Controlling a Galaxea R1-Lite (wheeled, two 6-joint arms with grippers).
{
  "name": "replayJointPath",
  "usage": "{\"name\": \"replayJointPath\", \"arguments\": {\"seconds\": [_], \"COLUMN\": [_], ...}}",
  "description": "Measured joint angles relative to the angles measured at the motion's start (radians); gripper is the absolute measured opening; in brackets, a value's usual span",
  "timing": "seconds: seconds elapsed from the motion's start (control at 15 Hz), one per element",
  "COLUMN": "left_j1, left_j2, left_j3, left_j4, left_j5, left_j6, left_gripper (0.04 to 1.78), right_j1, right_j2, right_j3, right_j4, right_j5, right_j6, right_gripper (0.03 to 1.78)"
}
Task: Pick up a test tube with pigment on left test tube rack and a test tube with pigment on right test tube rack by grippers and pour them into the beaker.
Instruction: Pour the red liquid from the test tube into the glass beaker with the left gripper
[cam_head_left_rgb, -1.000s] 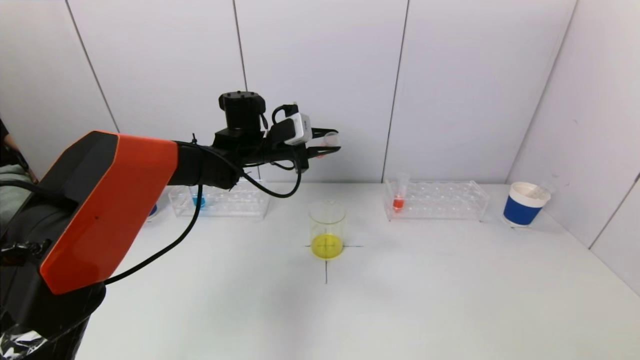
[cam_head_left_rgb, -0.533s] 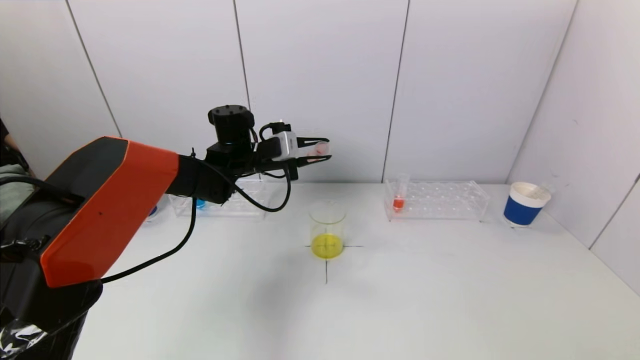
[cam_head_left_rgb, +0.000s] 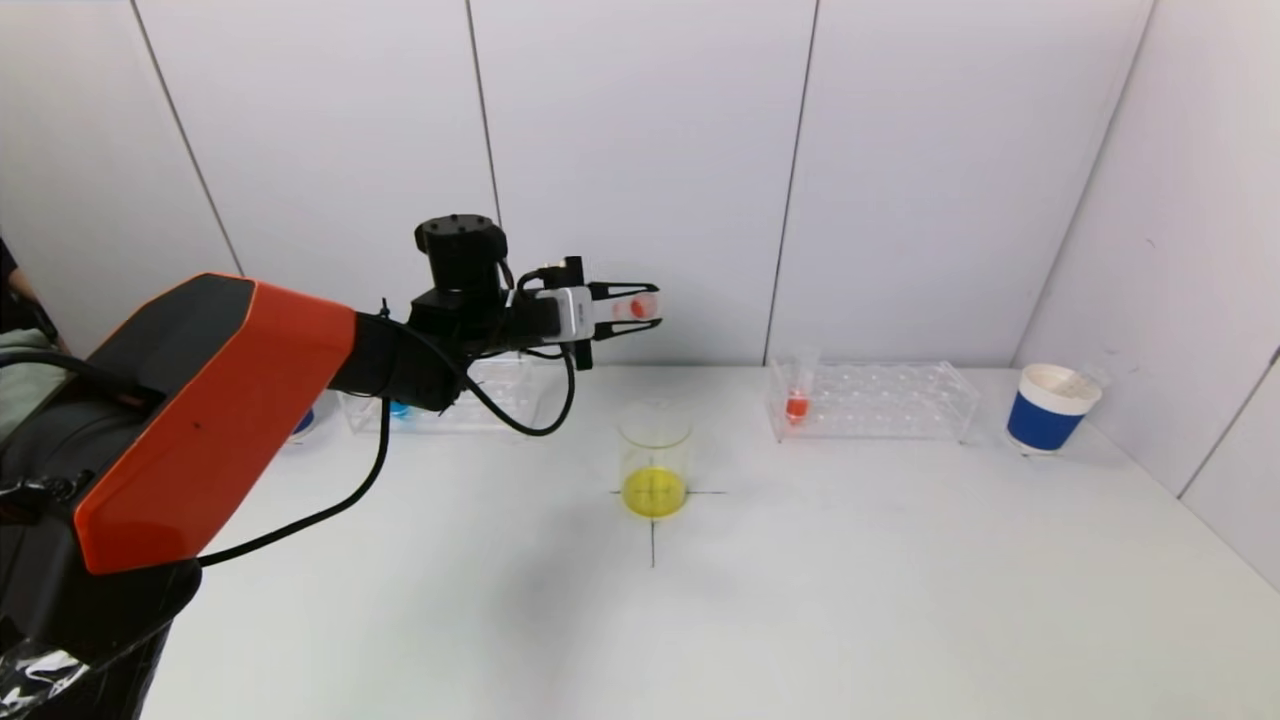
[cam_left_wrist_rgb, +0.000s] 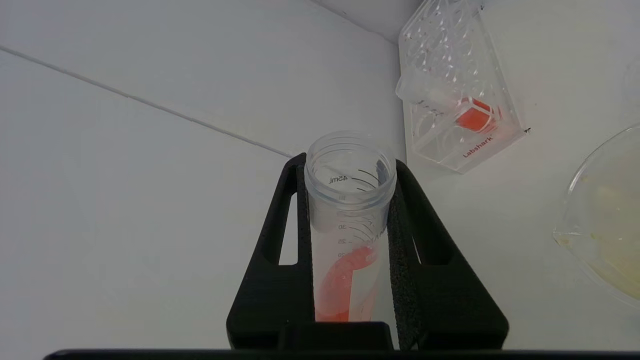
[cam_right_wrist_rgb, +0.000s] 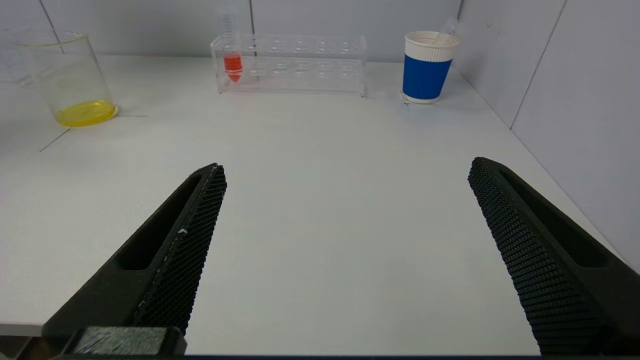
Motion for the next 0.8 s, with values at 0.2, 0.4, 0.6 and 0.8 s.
{"name": "replayJointPath", "arguments": {"seconds": [0.2,0.4,0.6,0.8], "left_j1": [-0.001,-0.002,-0.004,-0.004], "left_j2": [-0.004,-0.004,-0.003,0.01], "left_j3": [0.03,0.074,0.127,0.147], "left_j4": [-0.018,-0.063,-0.111,-0.135], "left_j5": [-0.017,-0.019,-0.018,-0.018], "left_j6": [0.064,0.098,0.132,0.174], "left_gripper": [0.44,0.44,0.44,0.44], "right_j1": [0.0,0.0,0.0,0.0], "right_j2": [0.0,0.0,0.0,0.0], "right_j3": [0.0,0.0,0.0,0.0], "right_j4": [0.0,0.0,0.0,0.0], "right_j5": [0.0,0.0,0.0,0.0], "right_j6": [0.0,0.0,0.0,0.0], "right_gripper": [1.76,1.76,1.76,1.76]}}
